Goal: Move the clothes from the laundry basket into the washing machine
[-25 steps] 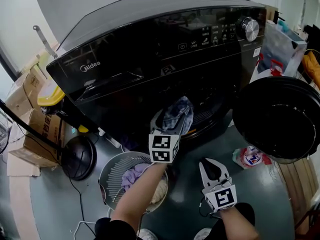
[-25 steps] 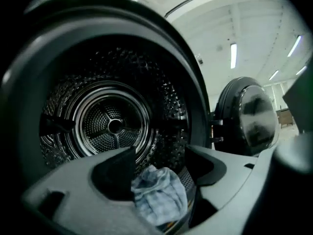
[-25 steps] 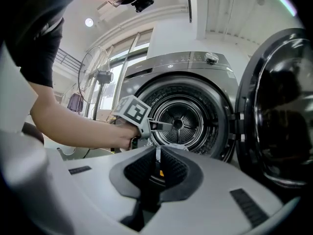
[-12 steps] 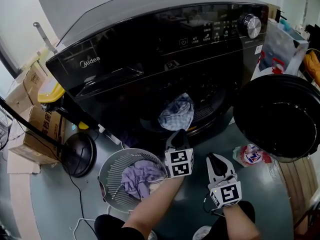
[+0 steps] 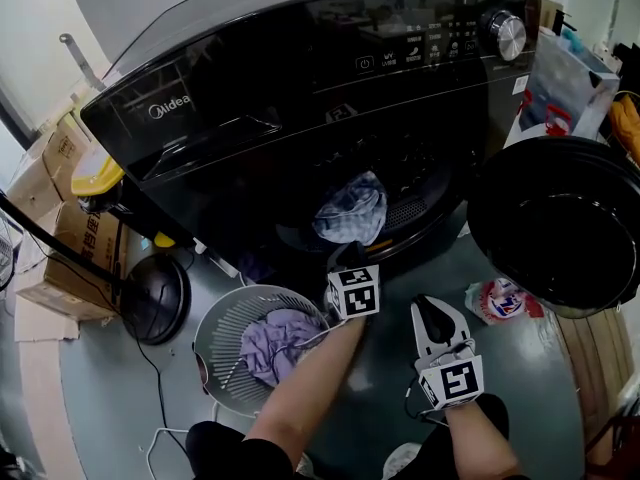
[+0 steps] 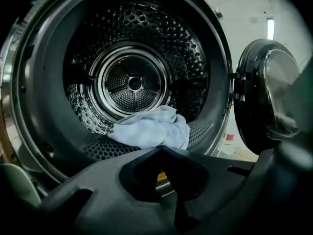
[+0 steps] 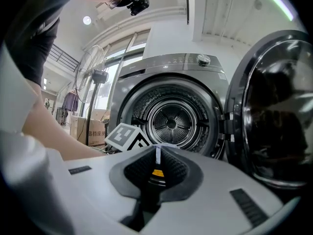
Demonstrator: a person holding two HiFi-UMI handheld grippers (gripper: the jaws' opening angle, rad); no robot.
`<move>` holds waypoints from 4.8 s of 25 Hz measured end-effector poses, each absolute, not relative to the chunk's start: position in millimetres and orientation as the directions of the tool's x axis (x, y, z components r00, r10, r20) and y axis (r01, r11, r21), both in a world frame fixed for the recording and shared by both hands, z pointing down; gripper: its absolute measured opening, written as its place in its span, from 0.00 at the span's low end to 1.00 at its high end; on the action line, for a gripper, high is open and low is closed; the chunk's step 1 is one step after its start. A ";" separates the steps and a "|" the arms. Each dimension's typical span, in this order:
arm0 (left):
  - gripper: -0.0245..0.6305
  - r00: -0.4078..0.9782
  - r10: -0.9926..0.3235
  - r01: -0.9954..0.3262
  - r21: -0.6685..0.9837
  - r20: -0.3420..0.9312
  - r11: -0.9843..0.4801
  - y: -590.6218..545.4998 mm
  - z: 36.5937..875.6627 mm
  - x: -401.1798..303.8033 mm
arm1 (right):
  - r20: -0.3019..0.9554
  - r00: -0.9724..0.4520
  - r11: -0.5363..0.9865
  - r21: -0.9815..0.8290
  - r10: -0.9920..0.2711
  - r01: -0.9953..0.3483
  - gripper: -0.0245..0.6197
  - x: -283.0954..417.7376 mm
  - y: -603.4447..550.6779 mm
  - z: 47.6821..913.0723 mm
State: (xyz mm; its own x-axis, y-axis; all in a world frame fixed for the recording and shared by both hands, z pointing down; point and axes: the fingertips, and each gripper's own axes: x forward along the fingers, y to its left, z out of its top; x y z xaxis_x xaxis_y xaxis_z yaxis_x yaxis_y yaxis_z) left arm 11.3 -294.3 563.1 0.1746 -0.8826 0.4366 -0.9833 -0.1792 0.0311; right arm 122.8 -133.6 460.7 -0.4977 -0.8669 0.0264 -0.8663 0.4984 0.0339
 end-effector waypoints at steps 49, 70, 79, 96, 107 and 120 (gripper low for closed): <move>0.05 0.170 -0.752 -0.898 -0.215 0.636 -0.384 -124.6 603.2 -220.7 | 0.001 -0.784 0.784 -0.001 -0.620 -0.620 0.06 -82.5 -106.4 409.3; 0.78 0.114 -0.155 -0.586 -0.060 0.981 -0.808 -103.9 860.1 -231.6 | 0.091 -0.736 0.740 0.005 -0.670 -0.673 0.16 -33.1 -104.7 462.4; 0.78 0.148 -0.037 -0.625 0.064 0.988 -0.778 -102.4 890.7 -229.2 | 0.115 -0.723 0.730 0.033 -0.681 -0.683 0.17 -24.0 -100.9 468.7; 0.17 0.176 -0.120 -0.550 -0.004 0.977 -0.835 -93.2 831.4 -218.7 | 0.095 -0.720 0.726 0.039 -0.687 -0.687 0.17 -22.7 -102.4 461.6; 0.16 0.332 -0.498 -0.691 -0.153 0.801 -0.707 -109.9 654.0 -206.3 | 0.004 -0.710 0.710 0.015 -0.704 -0.704 0.17 -13.3 -115.4 426.1; 0.16 0.491 -0.755 -0.787 -0.150 0.435 -0.598 -123.9 472.9 -131.0 | -0.057 -0.664 0.661 0.062 -0.745 -0.748 0.17 39.1 -115.5 377.3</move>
State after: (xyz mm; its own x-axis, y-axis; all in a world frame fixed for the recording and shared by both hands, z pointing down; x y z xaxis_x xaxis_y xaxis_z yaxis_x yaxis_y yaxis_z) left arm -131.0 -123.9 472.9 0.4907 -0.7549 0.4351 -0.7874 -0.5980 -0.1496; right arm 39.1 -115.5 377.3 -0.6642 -0.7454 -0.0567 -0.7475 0.6614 0.0616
